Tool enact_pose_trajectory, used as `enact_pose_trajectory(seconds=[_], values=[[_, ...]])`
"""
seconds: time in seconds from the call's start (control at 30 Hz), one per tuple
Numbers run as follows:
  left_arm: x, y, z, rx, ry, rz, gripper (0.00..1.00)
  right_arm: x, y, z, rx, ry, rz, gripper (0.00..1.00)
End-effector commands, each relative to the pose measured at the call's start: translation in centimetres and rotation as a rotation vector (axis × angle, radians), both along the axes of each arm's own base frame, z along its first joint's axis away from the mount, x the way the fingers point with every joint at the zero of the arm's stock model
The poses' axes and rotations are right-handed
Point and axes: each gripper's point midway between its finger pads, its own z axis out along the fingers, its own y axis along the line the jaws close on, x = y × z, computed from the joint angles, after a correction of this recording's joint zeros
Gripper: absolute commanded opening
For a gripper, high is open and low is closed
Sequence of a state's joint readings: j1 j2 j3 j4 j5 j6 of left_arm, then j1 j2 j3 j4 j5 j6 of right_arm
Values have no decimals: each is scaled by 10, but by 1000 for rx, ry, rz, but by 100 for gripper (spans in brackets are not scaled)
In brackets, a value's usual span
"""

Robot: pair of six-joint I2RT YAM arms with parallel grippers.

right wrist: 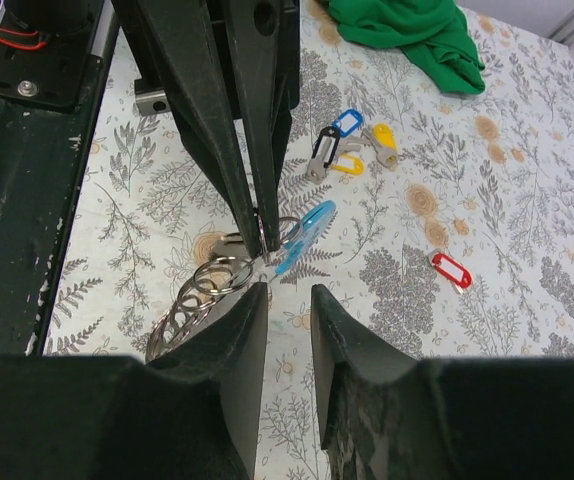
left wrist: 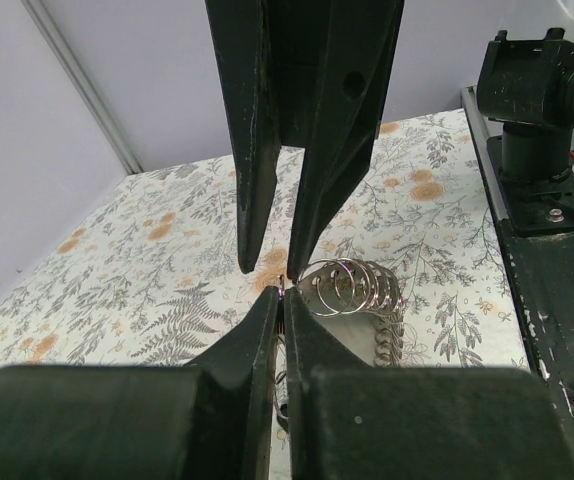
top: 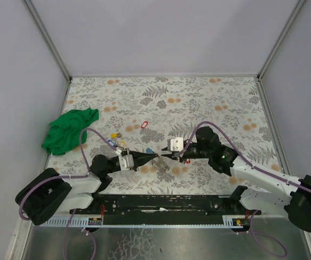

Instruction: Put the keys on the keyring

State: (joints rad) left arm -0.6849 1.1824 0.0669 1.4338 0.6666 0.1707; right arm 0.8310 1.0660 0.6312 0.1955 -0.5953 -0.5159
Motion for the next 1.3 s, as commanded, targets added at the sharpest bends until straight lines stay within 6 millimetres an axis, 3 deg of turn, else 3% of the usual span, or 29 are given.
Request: enact_pose_trajectory(seconds=[0.0, 0.3, 0.63, 1.07, 1.27], values=[[4, -2, 18, -32, -66, 1, 0, 2, 10, 40, 89, -76, 42, 31], [4, -3, 15, -25, -52, -6, 0, -10, 15, 34, 76, -35, 124, 31], [-3, -5, 15, -20, -64, -47, 0, 2, 16, 22, 34, -20, 73, 27], [-6, -5, 10, 8, -85, -59, 0, 3, 11, -3, -67, 13, 74, 24], [-6, -5, 8, 16, -84, -61, 0, 1, 11, -5, -85, 9, 96, 21]])
